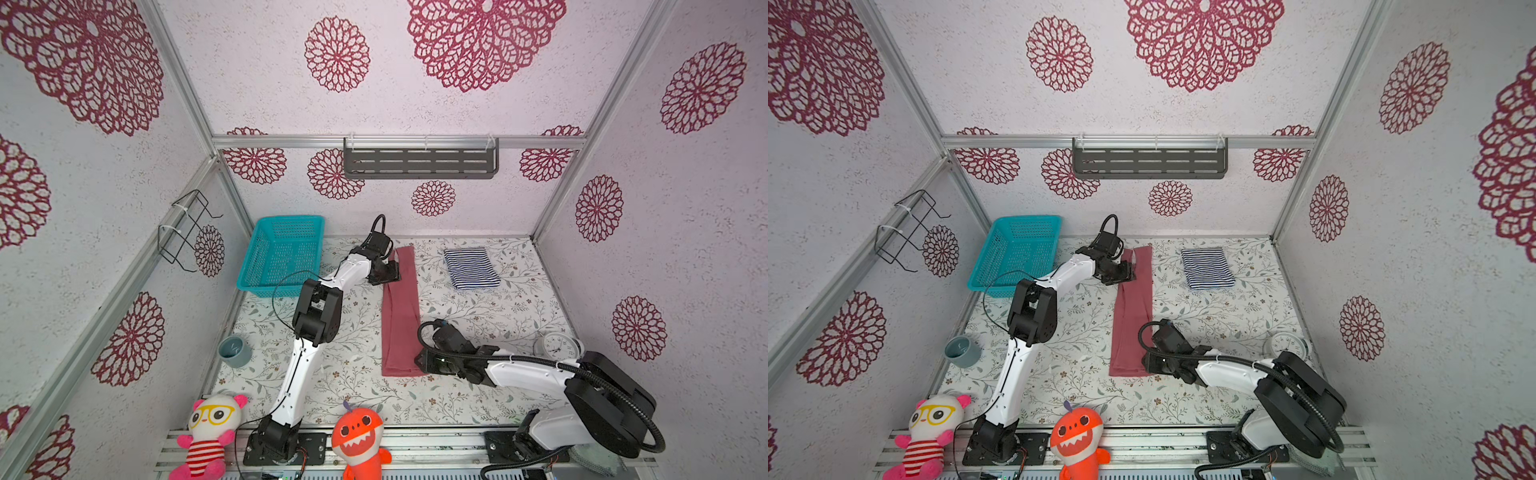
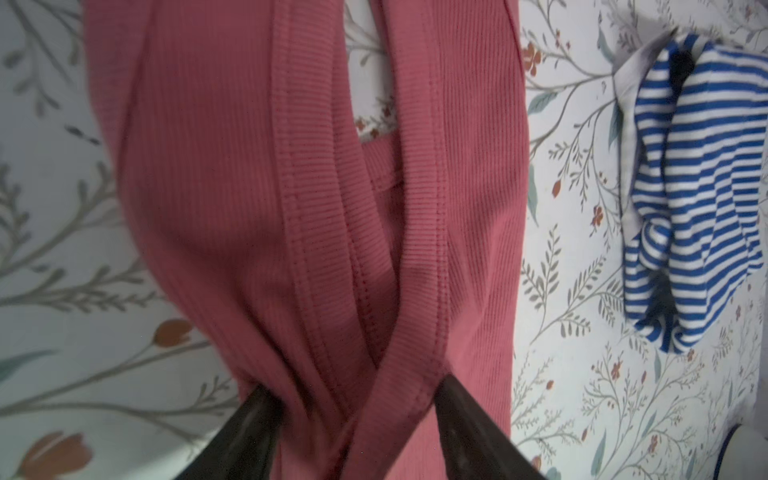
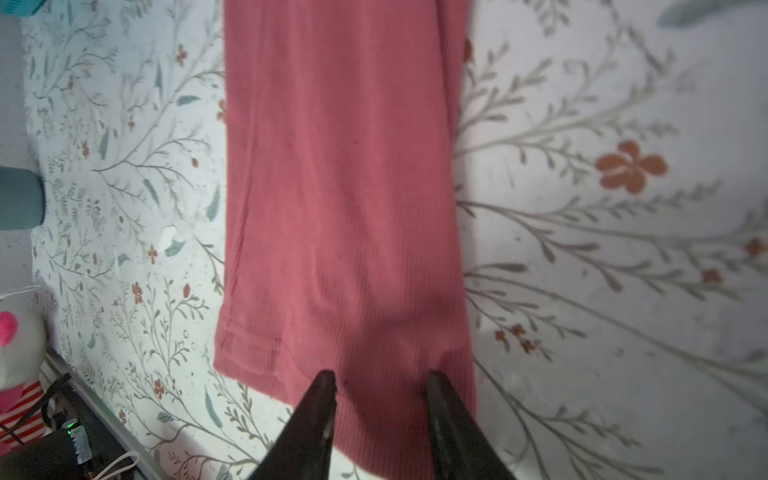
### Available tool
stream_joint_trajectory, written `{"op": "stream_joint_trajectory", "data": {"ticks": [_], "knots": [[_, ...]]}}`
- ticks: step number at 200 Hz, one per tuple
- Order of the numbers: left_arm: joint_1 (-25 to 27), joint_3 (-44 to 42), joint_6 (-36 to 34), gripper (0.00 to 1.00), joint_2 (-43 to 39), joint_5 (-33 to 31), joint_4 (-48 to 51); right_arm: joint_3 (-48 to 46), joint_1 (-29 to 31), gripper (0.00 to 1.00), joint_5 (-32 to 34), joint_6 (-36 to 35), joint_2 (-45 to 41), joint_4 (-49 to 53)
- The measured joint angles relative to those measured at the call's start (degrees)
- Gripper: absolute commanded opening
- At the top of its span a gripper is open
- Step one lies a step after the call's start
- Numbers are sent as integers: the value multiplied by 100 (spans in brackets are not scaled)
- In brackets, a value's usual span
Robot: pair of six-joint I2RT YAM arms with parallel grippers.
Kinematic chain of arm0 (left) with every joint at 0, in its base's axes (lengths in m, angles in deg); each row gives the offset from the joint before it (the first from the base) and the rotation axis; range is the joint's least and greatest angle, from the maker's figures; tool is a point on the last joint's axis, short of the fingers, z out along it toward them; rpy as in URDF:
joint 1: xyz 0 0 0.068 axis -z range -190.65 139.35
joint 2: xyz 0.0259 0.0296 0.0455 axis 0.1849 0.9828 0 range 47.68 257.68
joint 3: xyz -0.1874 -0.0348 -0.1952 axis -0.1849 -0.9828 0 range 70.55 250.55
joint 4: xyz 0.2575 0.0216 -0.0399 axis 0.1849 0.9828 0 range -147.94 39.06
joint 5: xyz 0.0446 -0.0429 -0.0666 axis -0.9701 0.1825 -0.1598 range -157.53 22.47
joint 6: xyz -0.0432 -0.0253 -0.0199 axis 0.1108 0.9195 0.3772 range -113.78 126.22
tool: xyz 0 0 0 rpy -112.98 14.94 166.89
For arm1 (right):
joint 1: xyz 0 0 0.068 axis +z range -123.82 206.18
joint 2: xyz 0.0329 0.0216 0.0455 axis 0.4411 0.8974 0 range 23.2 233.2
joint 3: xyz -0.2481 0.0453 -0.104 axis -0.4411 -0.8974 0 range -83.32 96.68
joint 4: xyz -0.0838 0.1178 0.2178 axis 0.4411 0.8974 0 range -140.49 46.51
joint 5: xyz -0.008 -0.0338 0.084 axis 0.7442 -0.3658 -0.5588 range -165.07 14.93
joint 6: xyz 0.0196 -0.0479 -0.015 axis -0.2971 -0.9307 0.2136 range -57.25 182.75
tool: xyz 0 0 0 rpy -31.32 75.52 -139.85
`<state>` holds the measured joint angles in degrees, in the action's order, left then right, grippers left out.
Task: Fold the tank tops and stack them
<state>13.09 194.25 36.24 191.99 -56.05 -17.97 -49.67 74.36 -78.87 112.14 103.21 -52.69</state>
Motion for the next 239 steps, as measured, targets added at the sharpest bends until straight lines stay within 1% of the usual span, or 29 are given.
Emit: {"op": "stream_joint_trajectory", "data": {"ticks": [11, 23, 46, 65, 82, 93, 106, 114, 146, 169, 191, 201, 213, 226, 239], "knots": [[-42, -101, -61, 71, -83, -42, 48, 144, -55, 48, 120, 2, -83, 144], [-74, -597, -138, 75, -400, -153, 0, 203, -197, 51, 188, -48, -341, 376], [-120, -1908, -214, 79, -1451, -358, 42, 201, -662, 53, -17, -245, -881, 850], [-153, -3047, -131, 79, -2597, -468, -157, 170, -960, 52, -382, -446, -1012, 1126], [-122, -4282, 155, 79, -3864, -439, -595, 48, -1069, 51, -785, -564, -994, 1296], [-46, -5115, 468, 78, -4677, -358, -920, -57, -1095, 49, -1060, -621, -977, 1342], [116, -5956, 844, 77, -5355, -243, -1239, -144, -1113, 47, -1349, -647, -918, 1349], [251, -6406, 1080, 76, -5622, -155, -1414, -175, -1126, 46, -1495, -651, -863, 1340], [820, -8081, 2105, 72, -6151, 275, -1939, -363, -1150, 46, -1843, -640, -789, 1073], [999, -8935, 2758, 69, -6522, 496, -2168, -540, -1163, 49, -1956, -629, -697, 826], [1084, -9304, 3206, 64, -6758, 673, -2559, -570, -1172, 50, -2011, -632, -505, 647], [1132, -9440, 3416, 62, -6765, 763, -2820, -570, -1174, 50, -2026, -634, -431, 586], [1198, -9565, 3635, 57, -6756, 846, -3121, -570, -1178, 50, -2039, -638, -387, 507], [1303, -9672, 3814, 56, -6710, 916, -3418, -573, -1180, 50, -2031, -645, -374, 457], [1379, -9731, 3943, 51, -6647, 981, -3659, -575, -1198, 50, -2020, -649, -345, 389]]}}
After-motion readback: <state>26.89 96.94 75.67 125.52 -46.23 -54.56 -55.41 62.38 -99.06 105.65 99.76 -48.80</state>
